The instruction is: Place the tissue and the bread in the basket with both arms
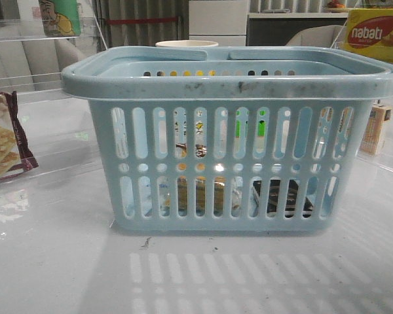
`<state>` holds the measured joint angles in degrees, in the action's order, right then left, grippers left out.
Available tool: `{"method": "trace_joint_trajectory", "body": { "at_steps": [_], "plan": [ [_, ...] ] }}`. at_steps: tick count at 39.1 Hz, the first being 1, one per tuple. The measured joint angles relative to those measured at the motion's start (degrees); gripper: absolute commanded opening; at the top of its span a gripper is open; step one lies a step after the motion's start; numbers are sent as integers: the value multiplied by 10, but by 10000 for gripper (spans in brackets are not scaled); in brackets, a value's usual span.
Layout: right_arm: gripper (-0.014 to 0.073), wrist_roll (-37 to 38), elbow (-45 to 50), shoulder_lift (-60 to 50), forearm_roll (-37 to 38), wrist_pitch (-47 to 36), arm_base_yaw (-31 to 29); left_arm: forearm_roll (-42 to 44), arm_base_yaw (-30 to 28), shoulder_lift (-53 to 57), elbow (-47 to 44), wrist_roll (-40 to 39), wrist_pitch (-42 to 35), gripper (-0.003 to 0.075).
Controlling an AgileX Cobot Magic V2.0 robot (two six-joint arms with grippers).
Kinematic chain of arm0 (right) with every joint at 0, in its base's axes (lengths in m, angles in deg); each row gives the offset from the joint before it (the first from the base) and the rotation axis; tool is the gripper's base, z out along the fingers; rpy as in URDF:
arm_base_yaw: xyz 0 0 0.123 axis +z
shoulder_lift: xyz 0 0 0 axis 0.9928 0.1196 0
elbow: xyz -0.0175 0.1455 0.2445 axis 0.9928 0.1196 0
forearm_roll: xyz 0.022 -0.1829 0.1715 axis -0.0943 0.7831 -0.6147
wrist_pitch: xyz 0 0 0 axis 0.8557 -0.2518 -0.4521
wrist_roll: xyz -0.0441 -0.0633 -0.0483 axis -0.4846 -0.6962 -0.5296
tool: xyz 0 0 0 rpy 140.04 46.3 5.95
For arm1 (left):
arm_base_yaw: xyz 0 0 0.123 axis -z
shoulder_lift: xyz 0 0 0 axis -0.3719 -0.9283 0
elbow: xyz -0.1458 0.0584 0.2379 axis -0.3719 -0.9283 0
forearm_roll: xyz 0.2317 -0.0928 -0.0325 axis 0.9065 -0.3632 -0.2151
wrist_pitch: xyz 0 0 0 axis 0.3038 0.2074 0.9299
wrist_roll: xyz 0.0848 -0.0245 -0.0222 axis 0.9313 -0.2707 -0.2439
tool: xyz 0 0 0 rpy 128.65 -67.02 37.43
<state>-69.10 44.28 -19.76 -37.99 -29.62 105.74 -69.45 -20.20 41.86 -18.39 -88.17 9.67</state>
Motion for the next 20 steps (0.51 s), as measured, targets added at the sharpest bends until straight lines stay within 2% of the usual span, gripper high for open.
{"method": "trace_joint_trajectory", "body": {
  "at_steps": [5,14,20],
  "plan": [
    [55,0,0,-1,0,0,0,-3,-21,45,-52,0,-32,91],
    [55,0,0,-1,0,0,0,-22,-25,73,-128,0,-95,91],
    [55,0,0,-1,0,1,0,-28,-18,73,-135,0,-115,91]
  ]
}}
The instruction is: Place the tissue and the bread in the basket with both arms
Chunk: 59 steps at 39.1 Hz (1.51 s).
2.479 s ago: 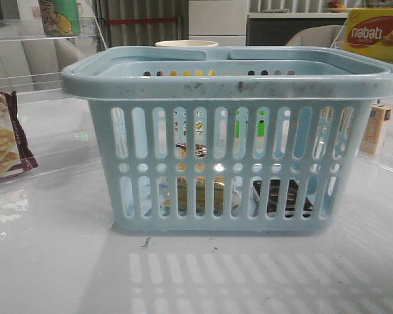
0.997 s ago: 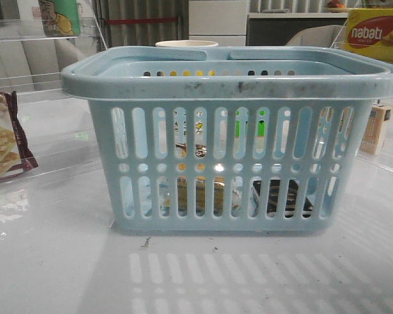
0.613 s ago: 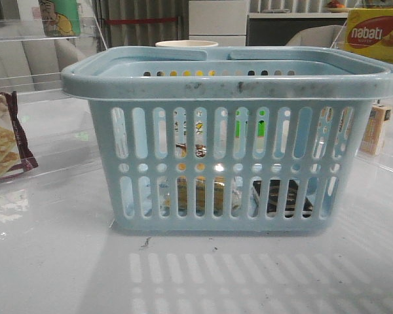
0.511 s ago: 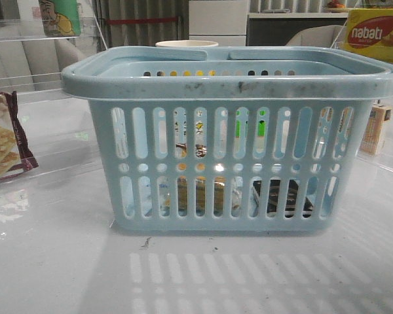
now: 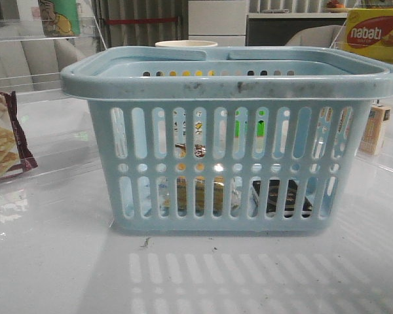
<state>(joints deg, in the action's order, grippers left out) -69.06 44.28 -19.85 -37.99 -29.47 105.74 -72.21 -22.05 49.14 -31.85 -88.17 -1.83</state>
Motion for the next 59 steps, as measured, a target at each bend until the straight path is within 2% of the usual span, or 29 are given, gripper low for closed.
{"method": "trace_joint_trajectory", "body": {
  "at_steps": [8,49,53,59],
  "plan": [
    [55,0,0,0,0,1,-1,0,17,0,0,0,-14,91],
    [55,0,6,-4,0,-2,-2,0,17,0,0,0,-14,91],
    [55,0,34,-26,2,-35,-28,0,17,0,0,0,-14,91],
    [55,0,125,-95,6,-169,-101,0,17,0,0,0,-14,91]
  ]
}}
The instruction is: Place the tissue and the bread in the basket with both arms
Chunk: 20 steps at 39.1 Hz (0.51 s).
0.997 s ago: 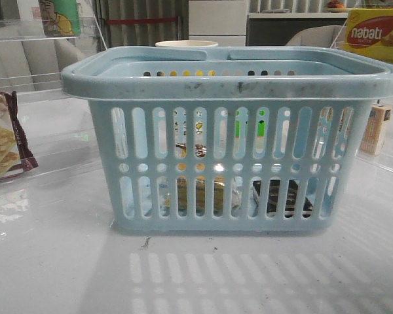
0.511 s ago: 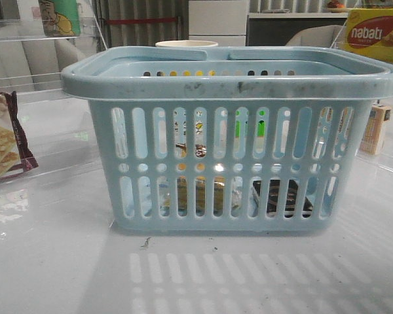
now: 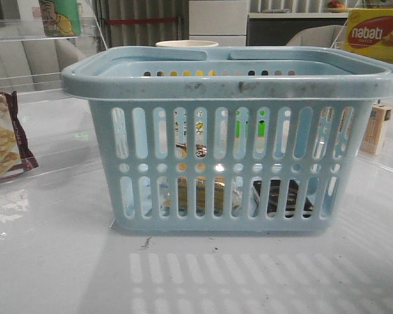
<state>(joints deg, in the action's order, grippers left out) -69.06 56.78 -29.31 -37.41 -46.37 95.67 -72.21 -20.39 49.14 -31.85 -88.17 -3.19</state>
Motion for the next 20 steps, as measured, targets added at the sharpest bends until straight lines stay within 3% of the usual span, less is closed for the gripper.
{"method": "trace_joint_trajectory", "body": {
  "at_steps": [10,20],
  "plan": [
    [55,0,183,-140,0,-212,-98,0,0,0,0,0,0,91],
    [55,0,288,-223,0,-295,-128,0,0,0,0,0,0,91]
  ]
}}
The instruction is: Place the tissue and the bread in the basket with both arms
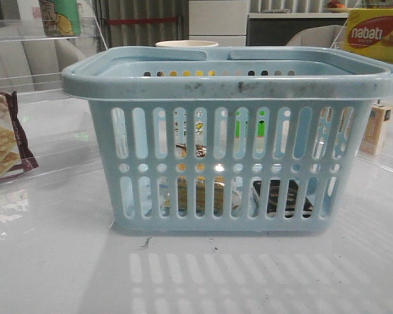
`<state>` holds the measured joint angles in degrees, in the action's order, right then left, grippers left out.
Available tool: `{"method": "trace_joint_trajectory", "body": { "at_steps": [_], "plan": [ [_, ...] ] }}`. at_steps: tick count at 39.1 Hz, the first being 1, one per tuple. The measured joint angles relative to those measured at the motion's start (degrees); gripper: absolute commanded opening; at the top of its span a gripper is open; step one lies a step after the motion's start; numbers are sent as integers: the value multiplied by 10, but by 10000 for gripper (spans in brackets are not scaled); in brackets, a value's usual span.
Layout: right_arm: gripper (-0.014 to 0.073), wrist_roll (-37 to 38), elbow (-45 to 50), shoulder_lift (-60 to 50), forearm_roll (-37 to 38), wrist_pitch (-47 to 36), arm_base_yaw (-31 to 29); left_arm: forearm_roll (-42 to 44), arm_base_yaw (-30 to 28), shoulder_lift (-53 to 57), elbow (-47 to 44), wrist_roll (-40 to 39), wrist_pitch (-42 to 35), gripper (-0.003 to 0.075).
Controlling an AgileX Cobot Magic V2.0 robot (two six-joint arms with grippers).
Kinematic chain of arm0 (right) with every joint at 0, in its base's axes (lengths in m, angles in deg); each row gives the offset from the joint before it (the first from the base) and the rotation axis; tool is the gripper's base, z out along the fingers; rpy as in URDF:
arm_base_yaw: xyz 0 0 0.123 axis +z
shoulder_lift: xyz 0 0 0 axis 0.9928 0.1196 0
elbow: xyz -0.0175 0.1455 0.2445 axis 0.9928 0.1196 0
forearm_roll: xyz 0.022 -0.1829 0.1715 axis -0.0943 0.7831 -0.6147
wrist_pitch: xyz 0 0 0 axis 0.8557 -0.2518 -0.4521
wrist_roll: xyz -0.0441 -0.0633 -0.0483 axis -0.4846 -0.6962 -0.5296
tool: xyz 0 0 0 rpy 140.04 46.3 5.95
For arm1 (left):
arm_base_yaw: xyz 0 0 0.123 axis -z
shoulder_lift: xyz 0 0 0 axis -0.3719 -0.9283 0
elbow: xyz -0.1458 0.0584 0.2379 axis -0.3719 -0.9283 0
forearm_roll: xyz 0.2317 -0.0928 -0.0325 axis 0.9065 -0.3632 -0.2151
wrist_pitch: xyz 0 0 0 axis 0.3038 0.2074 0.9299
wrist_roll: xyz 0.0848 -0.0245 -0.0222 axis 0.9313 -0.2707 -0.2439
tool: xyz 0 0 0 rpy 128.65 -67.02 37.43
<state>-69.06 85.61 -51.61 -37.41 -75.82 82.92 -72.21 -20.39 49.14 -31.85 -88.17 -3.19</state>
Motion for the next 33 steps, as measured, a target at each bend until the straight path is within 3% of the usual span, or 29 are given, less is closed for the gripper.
{"method": "trace_joint_trajectory", "body": {
  "at_steps": [33],
  "plan": [
    [55,0,3,-3,0,-26,0,0,0,0,0,0,0,91]
  ]
}}
